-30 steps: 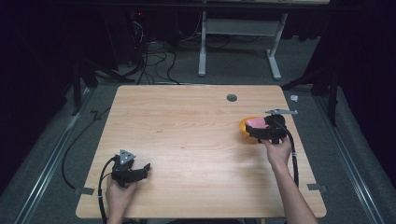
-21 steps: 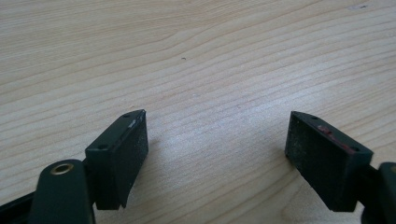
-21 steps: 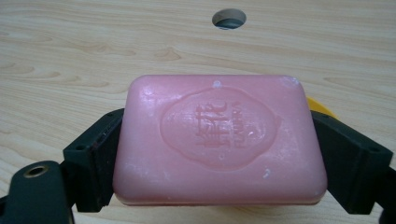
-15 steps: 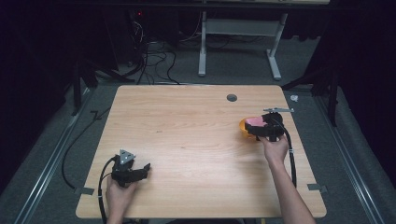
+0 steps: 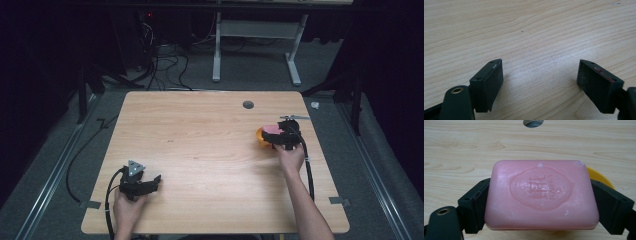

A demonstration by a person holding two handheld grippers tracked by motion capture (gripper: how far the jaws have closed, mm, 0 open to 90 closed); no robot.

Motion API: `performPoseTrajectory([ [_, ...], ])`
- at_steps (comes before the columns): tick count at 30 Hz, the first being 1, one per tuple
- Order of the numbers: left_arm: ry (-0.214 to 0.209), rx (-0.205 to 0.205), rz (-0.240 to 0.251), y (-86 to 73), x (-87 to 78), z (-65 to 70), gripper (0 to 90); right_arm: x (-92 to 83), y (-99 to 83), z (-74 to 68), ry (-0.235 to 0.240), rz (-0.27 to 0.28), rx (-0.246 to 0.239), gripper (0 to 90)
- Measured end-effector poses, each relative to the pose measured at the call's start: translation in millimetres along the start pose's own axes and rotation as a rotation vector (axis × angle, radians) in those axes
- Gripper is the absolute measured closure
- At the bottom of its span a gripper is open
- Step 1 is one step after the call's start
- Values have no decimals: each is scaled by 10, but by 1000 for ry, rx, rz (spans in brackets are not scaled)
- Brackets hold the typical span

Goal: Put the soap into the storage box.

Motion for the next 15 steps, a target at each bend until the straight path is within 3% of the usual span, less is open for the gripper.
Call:
performPoseTrajectory([
  [15, 0, 0, 0, 0, 0, 1, 214, 118, -22, 91, -22, -12, 33, 135],
])
Point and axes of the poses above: each handheld gripper's, and its own axes: x roughly forward along the jaws, y roughly out of its top, z roughly to its right, the point moved 7 cm from there along x, roughly forward along the jaws, and after that the axes turned 9 degrees about y, right-handed, at the moved point
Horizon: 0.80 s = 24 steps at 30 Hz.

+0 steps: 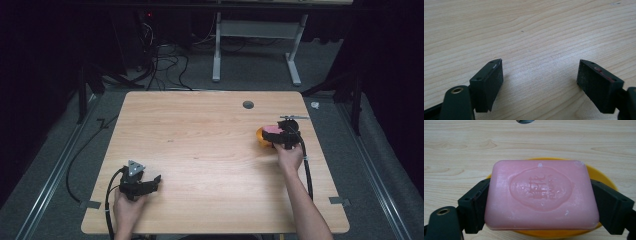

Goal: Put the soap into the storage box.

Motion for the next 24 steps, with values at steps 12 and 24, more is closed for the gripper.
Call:
performPoseTrajectory([
  [12, 0, 0, 0, 0, 0, 0, 214, 83, -29, 22, -14, -15, 30, 133],
  [24, 0, 0, 0, 0, 0, 0, 214, 124, -44, 3, -27, -26, 10, 125],
])
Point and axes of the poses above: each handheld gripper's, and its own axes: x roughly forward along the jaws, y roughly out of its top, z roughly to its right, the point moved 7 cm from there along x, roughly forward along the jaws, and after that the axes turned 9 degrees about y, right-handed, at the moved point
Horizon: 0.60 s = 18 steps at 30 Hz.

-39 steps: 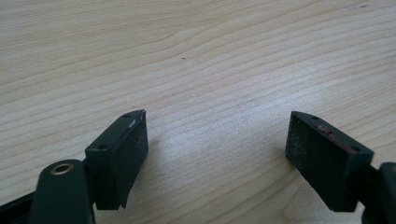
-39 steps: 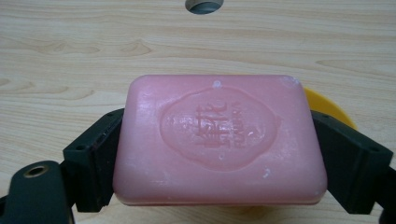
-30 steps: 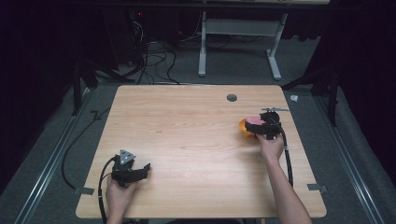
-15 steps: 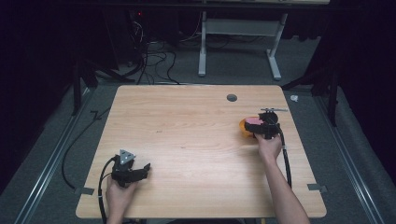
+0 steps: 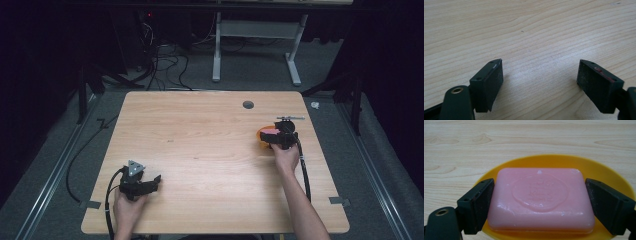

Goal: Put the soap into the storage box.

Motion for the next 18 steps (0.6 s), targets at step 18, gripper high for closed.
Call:
performPoseTrajectory([
  [18, 0, 0, 0, -1, 0, 0, 214, -148, 55, -13, 1, 42, -22, 138],
])
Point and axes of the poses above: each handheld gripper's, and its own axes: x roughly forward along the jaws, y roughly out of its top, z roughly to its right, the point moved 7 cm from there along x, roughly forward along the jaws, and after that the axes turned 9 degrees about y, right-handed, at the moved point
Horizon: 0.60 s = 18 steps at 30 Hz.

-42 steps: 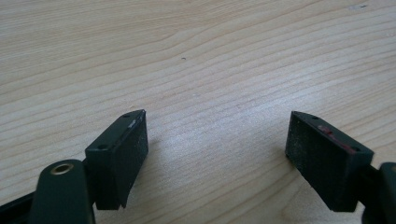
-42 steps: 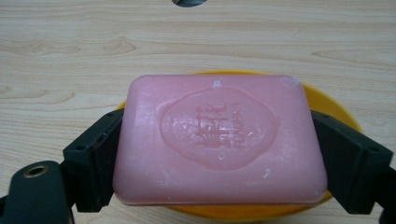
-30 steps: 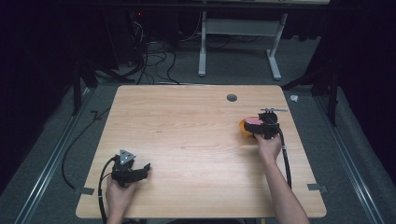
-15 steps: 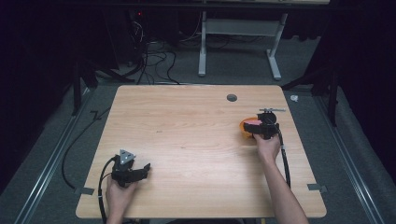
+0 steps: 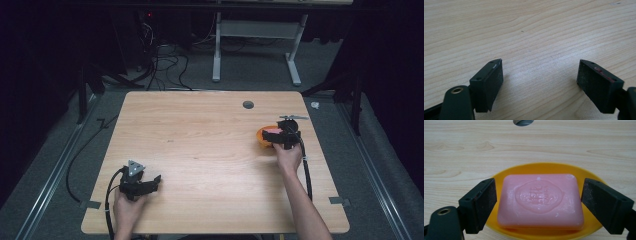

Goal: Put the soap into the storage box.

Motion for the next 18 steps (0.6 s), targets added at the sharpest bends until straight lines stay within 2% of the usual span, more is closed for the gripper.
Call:
performPoseTrajectory([
  [8, 0, 0, 0, 0, 0, 0, 214, -106, 30, -12, 5, 24, -38, 138],
  [18, 0, 0, 0, 0, 0, 0, 214, -206, 39, -27, 21, 51, -41, 143],
])
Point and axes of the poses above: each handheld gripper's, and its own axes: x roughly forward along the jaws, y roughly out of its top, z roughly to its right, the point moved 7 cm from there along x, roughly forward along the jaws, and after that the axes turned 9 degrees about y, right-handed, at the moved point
